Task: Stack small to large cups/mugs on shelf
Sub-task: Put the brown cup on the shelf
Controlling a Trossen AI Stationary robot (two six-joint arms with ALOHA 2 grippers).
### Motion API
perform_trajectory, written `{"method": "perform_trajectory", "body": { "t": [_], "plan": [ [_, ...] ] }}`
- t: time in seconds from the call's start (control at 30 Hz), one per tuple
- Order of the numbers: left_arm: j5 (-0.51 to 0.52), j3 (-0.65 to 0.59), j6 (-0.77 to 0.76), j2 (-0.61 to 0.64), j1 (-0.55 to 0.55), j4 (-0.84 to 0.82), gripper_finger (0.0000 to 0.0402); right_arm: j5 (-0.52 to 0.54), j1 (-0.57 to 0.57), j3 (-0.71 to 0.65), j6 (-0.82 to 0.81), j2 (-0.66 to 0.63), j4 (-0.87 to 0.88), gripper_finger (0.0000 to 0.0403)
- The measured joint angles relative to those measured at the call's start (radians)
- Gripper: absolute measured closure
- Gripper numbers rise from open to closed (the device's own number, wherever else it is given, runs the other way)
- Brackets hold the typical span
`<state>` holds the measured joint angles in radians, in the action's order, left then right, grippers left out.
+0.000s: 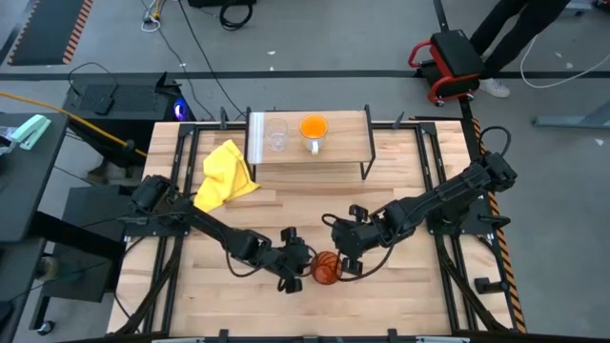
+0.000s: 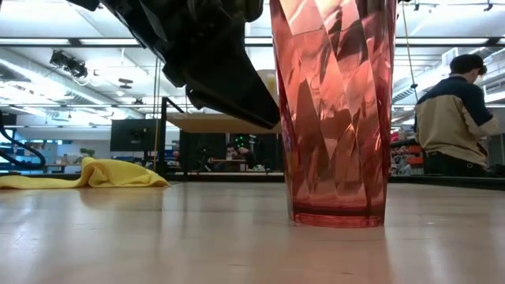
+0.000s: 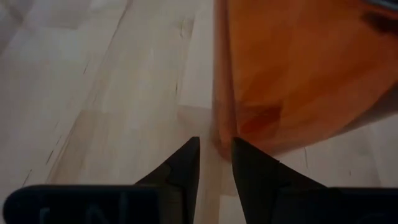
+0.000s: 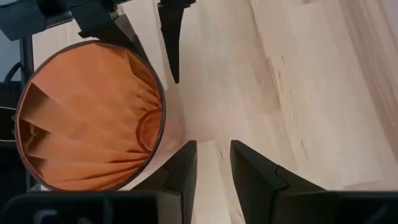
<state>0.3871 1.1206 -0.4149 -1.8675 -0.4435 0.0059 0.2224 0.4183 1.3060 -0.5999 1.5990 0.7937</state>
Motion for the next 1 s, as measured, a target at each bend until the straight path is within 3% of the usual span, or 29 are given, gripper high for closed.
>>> {"method": "perform_trajectory", "body": {
  "t": [0.57, 1.0],
  "plan": [
    [0.000, 0.000, 0.010, 0.000, -0.001, 0.010, 0.0299, -0.024, 0.020, 0.070, 0.028, -0.002, -0.005, 0.0296],
    [0.000, 0.000, 0.011, 0.000, -0.001, 0.009, 0.0301, -0.012, 0.036, 0.070, -0.025, 0.002, 0.026, 0.0254]
  ]
}}
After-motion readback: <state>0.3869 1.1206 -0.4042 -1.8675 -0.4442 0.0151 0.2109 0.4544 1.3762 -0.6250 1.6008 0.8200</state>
